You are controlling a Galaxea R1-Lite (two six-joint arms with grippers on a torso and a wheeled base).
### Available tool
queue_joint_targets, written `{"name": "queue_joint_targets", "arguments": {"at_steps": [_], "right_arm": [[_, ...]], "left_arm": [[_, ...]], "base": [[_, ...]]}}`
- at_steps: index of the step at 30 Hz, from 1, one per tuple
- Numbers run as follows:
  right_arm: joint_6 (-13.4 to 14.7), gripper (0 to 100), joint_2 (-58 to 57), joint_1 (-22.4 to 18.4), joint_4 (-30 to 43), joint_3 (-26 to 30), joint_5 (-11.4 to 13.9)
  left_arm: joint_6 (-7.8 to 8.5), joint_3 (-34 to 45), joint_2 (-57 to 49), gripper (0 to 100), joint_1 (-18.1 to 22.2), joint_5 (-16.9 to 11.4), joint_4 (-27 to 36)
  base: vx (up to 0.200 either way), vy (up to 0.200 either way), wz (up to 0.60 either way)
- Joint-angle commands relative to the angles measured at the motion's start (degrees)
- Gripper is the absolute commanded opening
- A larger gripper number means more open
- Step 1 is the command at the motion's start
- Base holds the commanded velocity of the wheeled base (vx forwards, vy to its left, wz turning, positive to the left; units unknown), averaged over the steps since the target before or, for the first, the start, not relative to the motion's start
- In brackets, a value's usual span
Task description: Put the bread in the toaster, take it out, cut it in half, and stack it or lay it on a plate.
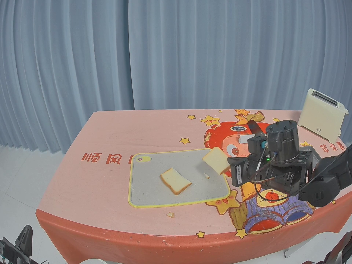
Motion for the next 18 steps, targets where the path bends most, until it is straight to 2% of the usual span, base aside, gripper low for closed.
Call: {"name": "queue_joint_targets", "arguments": {"at_steps": [1, 15, 18], "right_arm": [[0.1, 0, -3.3, 0.0, -0.1, 1.3, 0.1], [0.0, 0, -9.5, -0.4, 0.0, 3.7, -0.1], [1.3, 0, -11.6, -0.5, 0.0, 6.7, 0.4]], "left_arm": [[-0.01, 0.9, 0.0, 0, 0.0, 0.0, 0.0], [-0.01, 0.9, 0.0, 0, 0.0, 0.0, 0.0], [-0.01, 0.9, 0.0, 0, 0.0, 0.0, 0.0]], "base": [[0.000, 0.000, 0.00], [0.000, 0.000, 0.00], [0.000, 0.000, 0.00]]}}
